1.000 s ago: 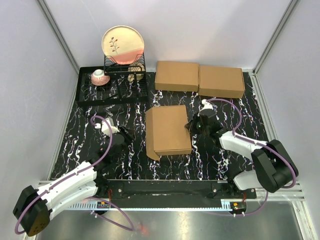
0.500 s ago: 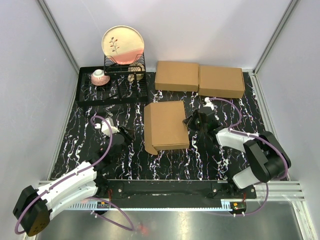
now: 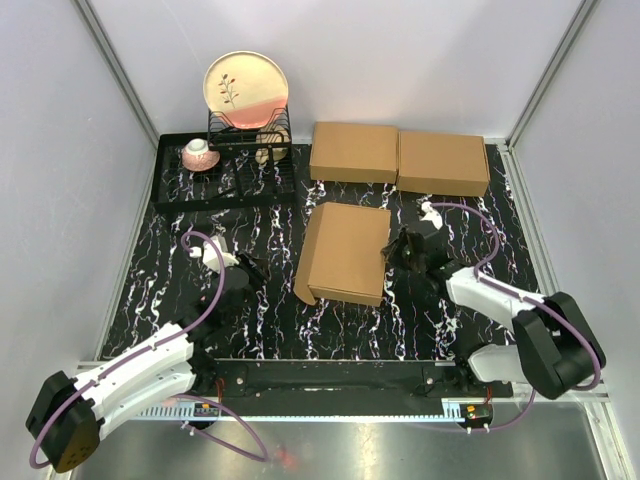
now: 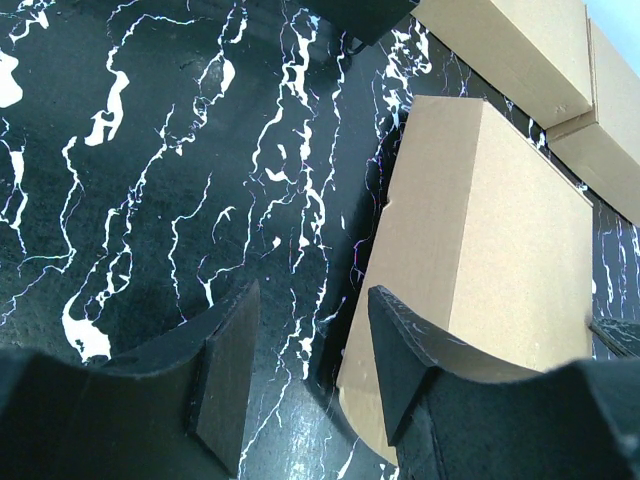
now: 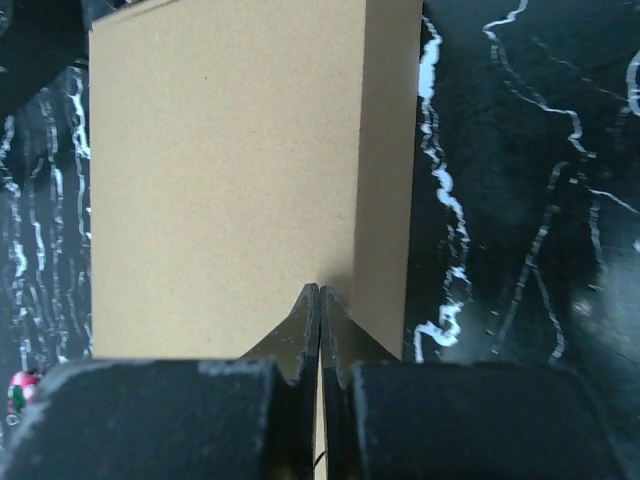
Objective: Fold the paper box
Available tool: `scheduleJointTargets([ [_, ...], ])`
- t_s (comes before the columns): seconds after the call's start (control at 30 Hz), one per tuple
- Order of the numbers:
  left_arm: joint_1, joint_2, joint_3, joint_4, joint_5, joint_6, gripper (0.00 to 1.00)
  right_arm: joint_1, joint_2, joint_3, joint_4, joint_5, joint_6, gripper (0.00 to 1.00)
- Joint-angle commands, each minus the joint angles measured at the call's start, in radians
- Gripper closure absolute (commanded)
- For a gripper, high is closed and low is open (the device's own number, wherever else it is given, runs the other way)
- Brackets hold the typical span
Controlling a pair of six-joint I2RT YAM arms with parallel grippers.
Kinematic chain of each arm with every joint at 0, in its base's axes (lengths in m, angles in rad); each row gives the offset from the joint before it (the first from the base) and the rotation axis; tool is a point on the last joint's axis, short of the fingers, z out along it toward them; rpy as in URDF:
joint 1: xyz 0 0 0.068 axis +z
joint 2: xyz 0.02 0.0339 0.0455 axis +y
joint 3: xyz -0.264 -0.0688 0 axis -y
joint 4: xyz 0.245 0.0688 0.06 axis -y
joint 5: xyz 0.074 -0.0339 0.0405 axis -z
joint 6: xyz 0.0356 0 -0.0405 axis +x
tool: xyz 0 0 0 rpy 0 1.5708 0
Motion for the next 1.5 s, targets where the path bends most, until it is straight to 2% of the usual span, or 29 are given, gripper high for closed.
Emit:
scheduleJointTargets([
  [0.0, 0.002, 0.007, 0.012, 0.035, -0.01, -0.003, 0.49, -0.009, -0.043, 0.083, -0.194, 0.105, -0.111, 1.0],
  [0.17, 0.002, 0.019, 0.02, 0.035, -0.001, 0.0, 0.49, -0.02, 0.045, 0.139, -0.222, 0.085, -0.16, 1.0],
  [0.5, 0.004, 0.024, 0.017, 0.035, 0.01, 0.0, 0.49, -0.021, 0.11, 0.107, -0.228, 0.079, -0.128, 1.0],
  [0.67, 0.002, 0.04, 0.024, 0.04, 0.013, -0.001, 0.49, -0.018, 0.159, 0.095, -0.277, 0.118, -0.047, 1.0],
  [0.9, 0.002, 0.059, 0.023, 0.048, 0.025, -0.009, 0.49, -0.02, 0.268, 0.085, -0.278, 0.088, 0.011, 1.0],
  [1.07, 0.002, 0.063, 0.024, 0.048, 0.019, -0.017, 0.49, -0.02, 0.357, 0.119, -0.383, 0.104, 0.105, 1.0],
  [1.2, 0.002, 0.109, 0.037, 0.078, 0.019, -0.032, 0.49, -0.021, 0.397, 0.067, -0.325, 0.043, 0.189, 1.0],
  [1.3, 0.002, 0.152, 0.061, 0.118, 0.034, -0.026, 0.45, -0.021, 0.406, 0.048, -0.294, 0.026, 0.185, 1.0],
  [1.47, 0.019, 0.235, 0.099, 0.317, 0.103, 0.067, 0.26, -0.02, 0.339, 0.064, -0.32, 0.036, 0.107, 1.0],
])
